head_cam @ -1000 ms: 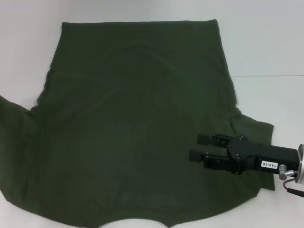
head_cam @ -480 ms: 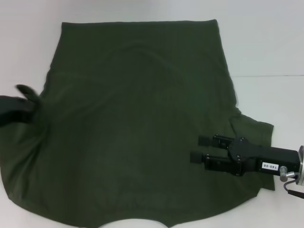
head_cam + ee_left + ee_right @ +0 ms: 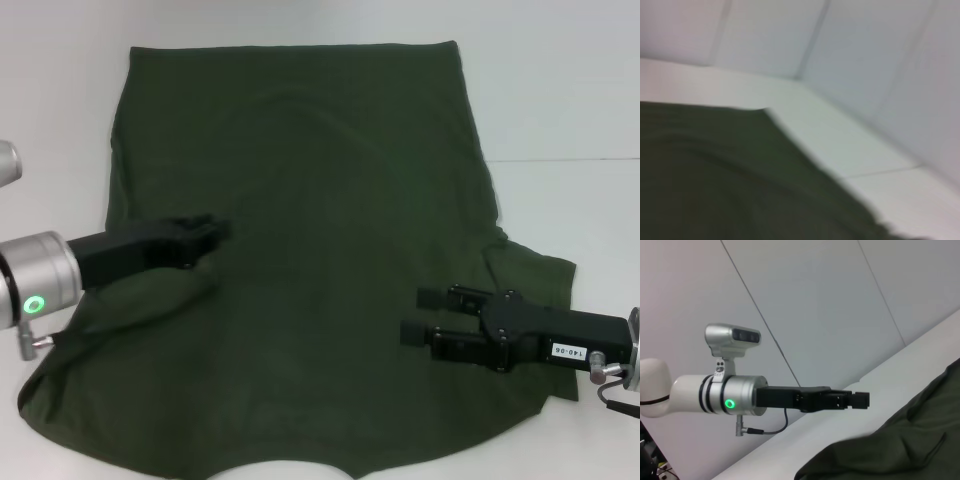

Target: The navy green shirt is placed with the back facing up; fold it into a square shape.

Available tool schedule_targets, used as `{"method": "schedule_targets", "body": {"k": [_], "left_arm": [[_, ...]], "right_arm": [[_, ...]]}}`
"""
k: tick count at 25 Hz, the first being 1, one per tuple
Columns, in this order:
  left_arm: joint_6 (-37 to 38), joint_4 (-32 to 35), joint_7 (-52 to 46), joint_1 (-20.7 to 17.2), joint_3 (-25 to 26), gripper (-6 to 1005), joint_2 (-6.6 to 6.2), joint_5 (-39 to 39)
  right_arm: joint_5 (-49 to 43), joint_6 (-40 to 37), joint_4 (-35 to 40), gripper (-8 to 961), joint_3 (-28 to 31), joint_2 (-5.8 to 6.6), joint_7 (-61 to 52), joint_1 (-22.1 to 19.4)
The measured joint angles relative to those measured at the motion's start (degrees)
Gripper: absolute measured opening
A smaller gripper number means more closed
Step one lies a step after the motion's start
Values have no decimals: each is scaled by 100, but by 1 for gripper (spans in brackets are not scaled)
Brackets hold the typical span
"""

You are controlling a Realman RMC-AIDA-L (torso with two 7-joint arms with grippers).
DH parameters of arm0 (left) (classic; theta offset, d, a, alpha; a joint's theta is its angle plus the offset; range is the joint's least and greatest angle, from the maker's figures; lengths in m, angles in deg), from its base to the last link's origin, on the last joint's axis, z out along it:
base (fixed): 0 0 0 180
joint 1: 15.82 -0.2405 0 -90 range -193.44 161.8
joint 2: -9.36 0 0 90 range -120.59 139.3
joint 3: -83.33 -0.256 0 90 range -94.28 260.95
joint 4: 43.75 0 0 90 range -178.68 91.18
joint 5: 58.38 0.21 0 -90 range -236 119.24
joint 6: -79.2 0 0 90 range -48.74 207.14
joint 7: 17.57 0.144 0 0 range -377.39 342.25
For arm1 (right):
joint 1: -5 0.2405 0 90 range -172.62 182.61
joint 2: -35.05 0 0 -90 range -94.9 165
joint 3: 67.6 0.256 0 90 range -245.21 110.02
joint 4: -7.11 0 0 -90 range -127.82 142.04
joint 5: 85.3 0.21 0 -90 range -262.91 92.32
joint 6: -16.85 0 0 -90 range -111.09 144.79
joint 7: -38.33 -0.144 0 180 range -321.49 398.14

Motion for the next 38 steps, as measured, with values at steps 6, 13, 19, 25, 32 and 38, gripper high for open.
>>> {"method": "schedule_targets", "body": {"k": [6, 13, 19, 25, 32, 38], "left_arm": [[360, -308, 142, 94, -23, 331, -7, -597], [347, -436, 269, 96, 3, 478, -15, -617], [490, -489, 430, 186, -154, 682, -20, -463], [-21, -461, 378, 128, 36, 865, -57, -26], [-326, -475, 334, -46, 700, 864, -84, 647], [-340, -477, 172, -131, 1106, 864, -100, 1080]], "right_arm": [[0, -3, 25, 817, -2, 27, 1, 23], [0, -10, 24, 817, 66, 68, -125, 23], [0, -26, 66, 817, 107, 186, -433, -14], [-19, -40, 33, 817, 106, 334, -617, -30], [-14, -25, 60, 817, 102, 349, -764, -10], [-14, 34, 38, 817, 105, 350, -773, 20]]}}
